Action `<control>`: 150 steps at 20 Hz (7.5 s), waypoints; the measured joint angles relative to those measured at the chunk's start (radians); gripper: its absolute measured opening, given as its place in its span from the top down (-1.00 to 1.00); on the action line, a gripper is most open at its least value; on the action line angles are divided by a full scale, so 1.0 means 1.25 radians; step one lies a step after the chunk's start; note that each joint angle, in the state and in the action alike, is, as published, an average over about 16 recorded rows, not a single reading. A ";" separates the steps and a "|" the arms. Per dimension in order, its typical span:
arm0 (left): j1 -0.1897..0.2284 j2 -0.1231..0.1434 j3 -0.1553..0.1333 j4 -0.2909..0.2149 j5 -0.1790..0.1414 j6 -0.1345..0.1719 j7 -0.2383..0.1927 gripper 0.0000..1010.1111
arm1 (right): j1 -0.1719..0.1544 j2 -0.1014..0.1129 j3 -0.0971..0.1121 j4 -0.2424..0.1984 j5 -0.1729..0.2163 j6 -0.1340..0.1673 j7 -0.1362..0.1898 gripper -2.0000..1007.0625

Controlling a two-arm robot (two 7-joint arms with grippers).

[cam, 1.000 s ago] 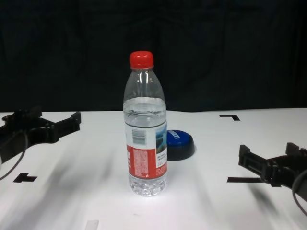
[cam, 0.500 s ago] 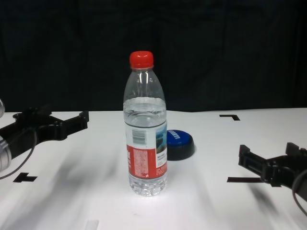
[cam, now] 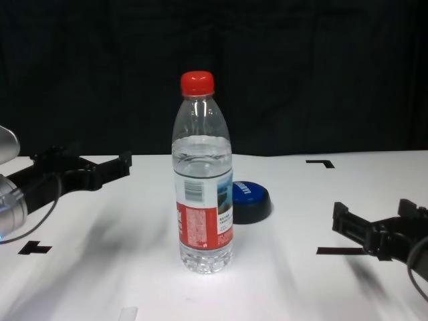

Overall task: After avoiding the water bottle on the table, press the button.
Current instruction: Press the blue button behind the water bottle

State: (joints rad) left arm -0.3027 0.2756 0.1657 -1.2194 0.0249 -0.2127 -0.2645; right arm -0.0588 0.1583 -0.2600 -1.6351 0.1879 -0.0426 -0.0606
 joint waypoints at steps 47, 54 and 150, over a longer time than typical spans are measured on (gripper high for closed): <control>-0.171 -0.043 0.086 0.216 -0.009 -0.069 -0.050 -0.99 | 0.000 0.000 0.000 0.000 0.000 0.000 0.000 -0.99; -0.186 -0.049 0.095 0.238 -0.010 -0.077 -0.055 -0.99 | 0.000 0.000 0.000 0.000 0.000 0.000 0.000 -0.99; 0.281 -0.049 -0.103 -0.315 0.052 0.085 0.124 -0.99 | 0.000 0.000 0.000 0.000 0.000 0.000 0.000 -0.99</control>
State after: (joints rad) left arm 0.0488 0.2145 0.0365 -1.6134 0.0903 -0.1066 -0.1096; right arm -0.0588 0.1583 -0.2600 -1.6352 0.1879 -0.0426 -0.0605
